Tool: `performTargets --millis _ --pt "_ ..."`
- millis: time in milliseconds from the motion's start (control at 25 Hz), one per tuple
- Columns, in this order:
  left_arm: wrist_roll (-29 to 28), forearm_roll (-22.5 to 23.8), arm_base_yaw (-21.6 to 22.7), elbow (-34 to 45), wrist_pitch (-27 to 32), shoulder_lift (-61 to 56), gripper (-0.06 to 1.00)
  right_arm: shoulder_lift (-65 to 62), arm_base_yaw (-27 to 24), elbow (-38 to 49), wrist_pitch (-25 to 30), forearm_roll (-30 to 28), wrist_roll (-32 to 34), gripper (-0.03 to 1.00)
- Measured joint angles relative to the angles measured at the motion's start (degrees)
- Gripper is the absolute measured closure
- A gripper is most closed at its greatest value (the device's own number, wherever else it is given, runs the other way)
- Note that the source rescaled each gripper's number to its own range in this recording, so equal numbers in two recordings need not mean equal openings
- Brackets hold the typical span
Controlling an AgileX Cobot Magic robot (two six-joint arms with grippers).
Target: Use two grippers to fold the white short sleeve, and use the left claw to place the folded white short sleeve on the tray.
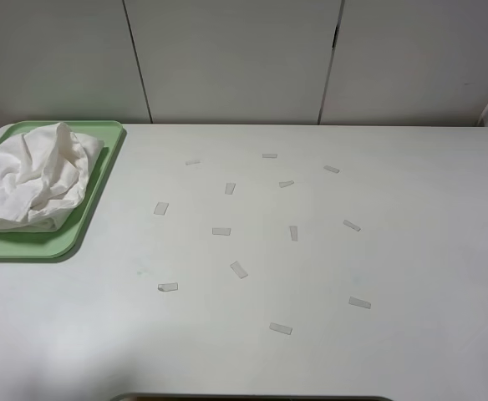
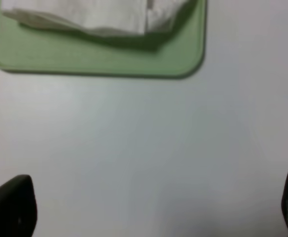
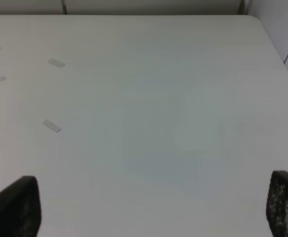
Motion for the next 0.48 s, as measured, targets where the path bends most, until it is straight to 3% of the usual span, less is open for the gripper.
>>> performTargets --millis 160,480 --pt "4.1 -2.2 0.0 1.0 5.1 -7.0 -0.06 0.0 0.0 0.0 0.0 0.0 0.0 -0.03" --pt "7.8 -5.6 0.0 1.0 5.3 -17.0 -0.06 0.0 0.0 0.0 0.0 0.0 0.0 -0.03"
